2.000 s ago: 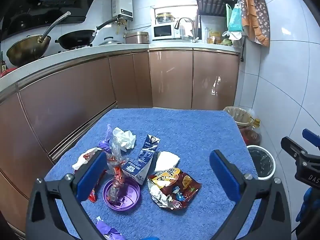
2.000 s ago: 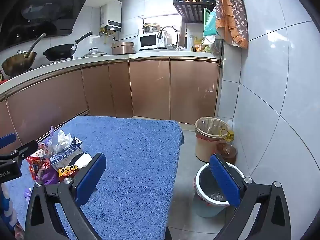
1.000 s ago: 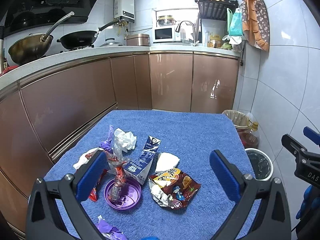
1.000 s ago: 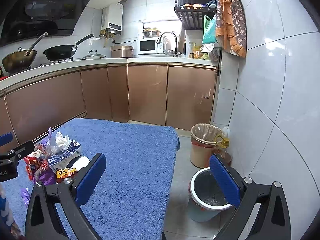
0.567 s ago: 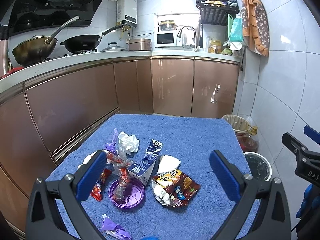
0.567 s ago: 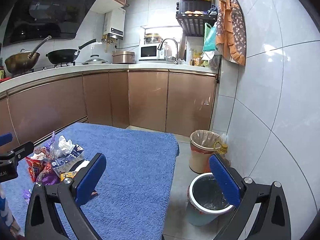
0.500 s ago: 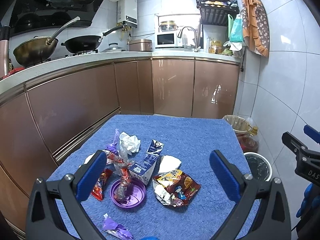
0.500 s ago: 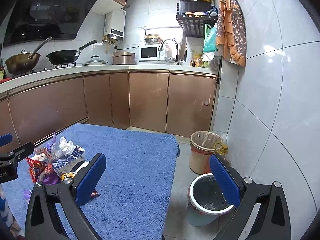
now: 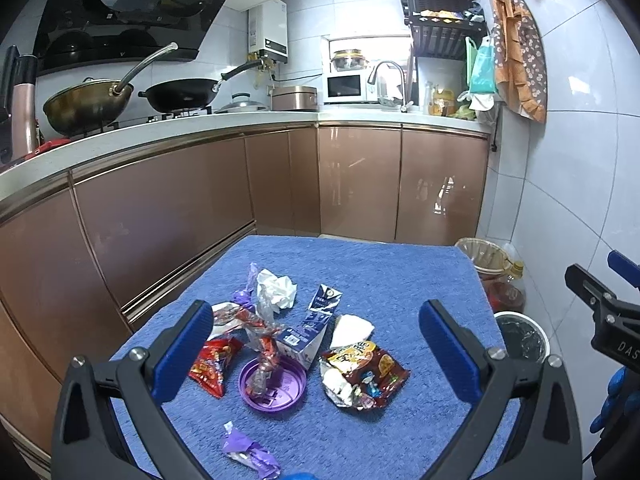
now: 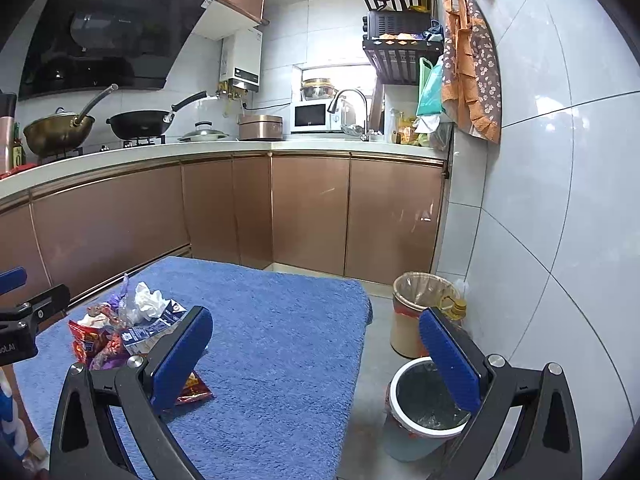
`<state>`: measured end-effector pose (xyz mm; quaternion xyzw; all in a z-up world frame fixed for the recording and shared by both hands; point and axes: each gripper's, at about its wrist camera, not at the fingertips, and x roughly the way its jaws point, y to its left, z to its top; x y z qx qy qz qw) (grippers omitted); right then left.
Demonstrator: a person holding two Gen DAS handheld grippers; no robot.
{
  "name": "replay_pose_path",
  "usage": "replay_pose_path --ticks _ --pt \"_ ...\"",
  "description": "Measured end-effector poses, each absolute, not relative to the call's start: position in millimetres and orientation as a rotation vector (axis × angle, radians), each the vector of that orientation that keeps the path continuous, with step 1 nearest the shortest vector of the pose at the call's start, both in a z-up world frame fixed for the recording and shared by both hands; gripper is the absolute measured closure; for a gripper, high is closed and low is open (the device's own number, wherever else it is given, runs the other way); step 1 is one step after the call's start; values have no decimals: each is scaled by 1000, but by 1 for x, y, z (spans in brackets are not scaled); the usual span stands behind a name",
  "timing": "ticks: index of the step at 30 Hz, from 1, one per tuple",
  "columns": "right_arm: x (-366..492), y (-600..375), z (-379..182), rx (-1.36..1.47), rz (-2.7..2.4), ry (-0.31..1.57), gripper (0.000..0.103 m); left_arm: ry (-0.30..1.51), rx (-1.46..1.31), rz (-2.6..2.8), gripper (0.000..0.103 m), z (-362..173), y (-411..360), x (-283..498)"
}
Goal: Collect trash
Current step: 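Approach the trash pile on the blue towel with both tools, then grasp the red candy wrapper with left tool while right tool grasps the snack bag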
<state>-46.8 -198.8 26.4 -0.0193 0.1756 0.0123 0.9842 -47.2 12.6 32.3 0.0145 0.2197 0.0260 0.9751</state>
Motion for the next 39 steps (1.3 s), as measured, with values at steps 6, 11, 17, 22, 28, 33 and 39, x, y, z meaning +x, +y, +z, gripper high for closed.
replay_pose_path --ticks 6,11,17,22,28,33,39 --pt "-49 -195 27 -32 62 348 0 437 48 84 0 35 13 -58" --pt "-51 -190 28 -34 91 350 0 442 65 99 0 34 13 -64" --pt "-51 -186 31 -25 118 348 0 447 71 107 0 34 16 -67" --pt "-50 -182 32 -28 147 360 0 461 55 97 0 32 22 -66" --pt "-47 -170 33 -49 187 383 0 478 27 72 0 29 33 -62" --pt "-42 -158 33 -82 266 417 0 480 -8 102 0 27 62 -57" --pt "-19 -135 17 -109 439 518 8 521 -42 186 0 14 120 -51"
